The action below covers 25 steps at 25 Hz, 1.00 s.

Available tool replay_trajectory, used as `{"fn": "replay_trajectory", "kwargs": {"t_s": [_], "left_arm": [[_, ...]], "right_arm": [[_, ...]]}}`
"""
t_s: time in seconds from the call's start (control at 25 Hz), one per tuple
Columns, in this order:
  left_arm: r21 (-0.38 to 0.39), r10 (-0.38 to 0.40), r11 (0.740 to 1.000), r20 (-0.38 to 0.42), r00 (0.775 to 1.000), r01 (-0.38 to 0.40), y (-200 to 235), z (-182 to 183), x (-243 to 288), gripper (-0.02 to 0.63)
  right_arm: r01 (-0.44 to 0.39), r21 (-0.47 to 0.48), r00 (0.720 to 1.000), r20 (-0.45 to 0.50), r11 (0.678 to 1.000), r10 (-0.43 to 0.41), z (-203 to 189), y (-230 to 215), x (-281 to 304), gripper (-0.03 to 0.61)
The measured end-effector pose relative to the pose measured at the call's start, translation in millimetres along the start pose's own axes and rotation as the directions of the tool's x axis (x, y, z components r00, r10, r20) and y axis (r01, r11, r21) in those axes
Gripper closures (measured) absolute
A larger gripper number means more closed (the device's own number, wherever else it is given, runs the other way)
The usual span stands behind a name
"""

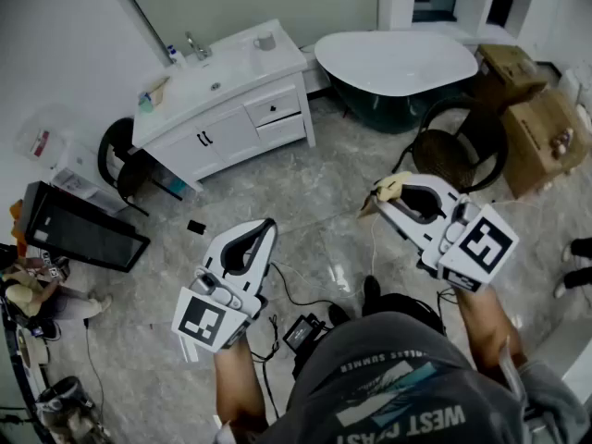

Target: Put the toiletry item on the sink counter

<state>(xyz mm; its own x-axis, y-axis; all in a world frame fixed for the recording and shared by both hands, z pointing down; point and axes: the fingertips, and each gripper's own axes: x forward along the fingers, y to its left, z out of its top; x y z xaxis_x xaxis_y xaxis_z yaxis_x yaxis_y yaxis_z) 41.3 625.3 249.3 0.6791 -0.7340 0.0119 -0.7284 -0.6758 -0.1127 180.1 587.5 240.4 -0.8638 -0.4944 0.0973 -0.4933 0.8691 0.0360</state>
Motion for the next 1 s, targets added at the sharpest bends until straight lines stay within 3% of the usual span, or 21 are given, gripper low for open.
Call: {"fn": "replay_trajectory", "kwargs": {"t_s": [0.72, 1.0], "left_arm": [[-0.002, 0.024, 1.000, -0.053, 0.998, -0.024, -1, -25, 29, 0.612], [0.009, 0.065, 0.998, -0.105, 0.992, -0.065, 7, -12, 104, 0.612]], "right_arm": [[-0.027, 0.039, 1.000, 0.018, 0.999, 0.026, -23, -32, -3, 0.510], [-0.086, 0.117, 0.996, 0.043, 0.989, 0.081, -20, -114, -11, 0.509]]}}
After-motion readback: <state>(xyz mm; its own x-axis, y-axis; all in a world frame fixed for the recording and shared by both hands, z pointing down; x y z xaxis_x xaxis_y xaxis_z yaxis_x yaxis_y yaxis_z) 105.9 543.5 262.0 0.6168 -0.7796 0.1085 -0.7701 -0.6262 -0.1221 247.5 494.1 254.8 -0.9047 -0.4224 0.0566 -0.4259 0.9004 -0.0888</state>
